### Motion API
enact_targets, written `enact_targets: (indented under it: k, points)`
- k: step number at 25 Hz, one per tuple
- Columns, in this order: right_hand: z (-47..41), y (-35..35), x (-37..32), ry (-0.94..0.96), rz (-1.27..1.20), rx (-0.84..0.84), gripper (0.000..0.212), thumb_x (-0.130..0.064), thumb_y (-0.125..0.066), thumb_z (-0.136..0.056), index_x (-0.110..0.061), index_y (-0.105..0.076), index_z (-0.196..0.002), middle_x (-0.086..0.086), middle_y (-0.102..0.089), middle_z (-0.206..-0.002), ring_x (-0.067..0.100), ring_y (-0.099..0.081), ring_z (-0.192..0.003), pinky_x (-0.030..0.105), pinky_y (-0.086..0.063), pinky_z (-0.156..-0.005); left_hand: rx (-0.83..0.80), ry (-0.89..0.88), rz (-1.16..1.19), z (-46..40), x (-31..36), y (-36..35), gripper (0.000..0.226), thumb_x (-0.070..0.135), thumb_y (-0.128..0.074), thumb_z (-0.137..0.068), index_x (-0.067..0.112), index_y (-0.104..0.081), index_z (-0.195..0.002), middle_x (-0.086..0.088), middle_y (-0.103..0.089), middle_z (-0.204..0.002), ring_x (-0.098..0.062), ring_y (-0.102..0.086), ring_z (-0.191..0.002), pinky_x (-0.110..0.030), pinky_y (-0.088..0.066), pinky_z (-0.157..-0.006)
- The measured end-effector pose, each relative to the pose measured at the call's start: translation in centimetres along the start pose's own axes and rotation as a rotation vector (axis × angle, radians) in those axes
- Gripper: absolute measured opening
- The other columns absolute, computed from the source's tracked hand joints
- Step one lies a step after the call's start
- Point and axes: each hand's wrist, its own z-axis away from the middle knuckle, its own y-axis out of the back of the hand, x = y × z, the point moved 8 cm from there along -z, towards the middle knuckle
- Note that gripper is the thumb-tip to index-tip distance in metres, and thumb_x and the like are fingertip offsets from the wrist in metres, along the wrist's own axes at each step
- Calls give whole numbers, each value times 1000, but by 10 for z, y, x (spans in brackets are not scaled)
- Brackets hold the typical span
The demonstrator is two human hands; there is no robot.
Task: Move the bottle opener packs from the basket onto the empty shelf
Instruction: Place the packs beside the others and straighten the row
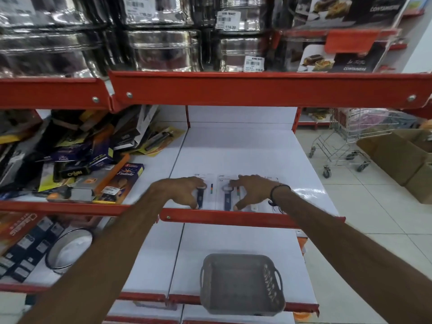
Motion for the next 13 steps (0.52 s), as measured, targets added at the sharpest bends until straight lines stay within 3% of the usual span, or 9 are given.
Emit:
enact_targets:
  k: [7,13]
  points:
    - [-5,1,-12,16,-91,34,87,-49,-83,-70,-32,-44,-145,4,-36,-157,25,-35,-142,38,-26,-115,77,-26,63,6,4,4,81,15,-74,-78,22,-36,-149,1,-30,-161,-23,-35,-142,-33,-35,-116]
    - [-5,6,-16,19,-94,37,88,-49,-86,-67,-30,-46,-144,-2,-41,-154,23,-39,-139,36,-29,-113,35,-10,35,3,6,5,84,25,-78,-77,19,-36,-149,0,-32,-158,-25,-38,-141,-39,-38,-116]
